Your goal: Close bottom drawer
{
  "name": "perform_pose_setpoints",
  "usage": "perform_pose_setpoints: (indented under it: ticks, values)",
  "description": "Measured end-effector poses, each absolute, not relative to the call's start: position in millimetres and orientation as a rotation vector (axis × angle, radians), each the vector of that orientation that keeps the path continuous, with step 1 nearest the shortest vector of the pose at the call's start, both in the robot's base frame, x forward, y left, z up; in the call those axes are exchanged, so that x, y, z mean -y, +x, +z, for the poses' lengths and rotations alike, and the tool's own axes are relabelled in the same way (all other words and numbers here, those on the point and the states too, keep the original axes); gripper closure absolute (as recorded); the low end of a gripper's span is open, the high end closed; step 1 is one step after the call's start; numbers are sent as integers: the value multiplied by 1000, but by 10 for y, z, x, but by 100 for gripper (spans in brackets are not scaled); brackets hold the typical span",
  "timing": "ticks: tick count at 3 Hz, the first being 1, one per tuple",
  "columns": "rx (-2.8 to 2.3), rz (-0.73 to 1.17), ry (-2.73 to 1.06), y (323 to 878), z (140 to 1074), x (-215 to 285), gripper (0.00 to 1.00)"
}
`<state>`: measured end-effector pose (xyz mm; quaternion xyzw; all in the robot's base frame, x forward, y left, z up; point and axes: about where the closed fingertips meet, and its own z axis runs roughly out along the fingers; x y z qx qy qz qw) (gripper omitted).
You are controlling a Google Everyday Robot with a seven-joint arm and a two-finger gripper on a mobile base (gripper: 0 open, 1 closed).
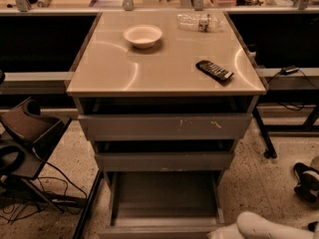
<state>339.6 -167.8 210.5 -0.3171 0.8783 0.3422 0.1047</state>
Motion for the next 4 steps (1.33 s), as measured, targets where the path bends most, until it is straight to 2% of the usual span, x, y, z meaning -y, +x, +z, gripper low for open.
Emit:
perform_pose_setpoints:
  ticks: [2,3,4]
  values:
    - [-2653,1000,-988,3986,2022,1576,0]
    - [-2668,1012,-976,4615,1957,1551,0]
    - [-2668,1012,-976,4616,1957,1551,0]
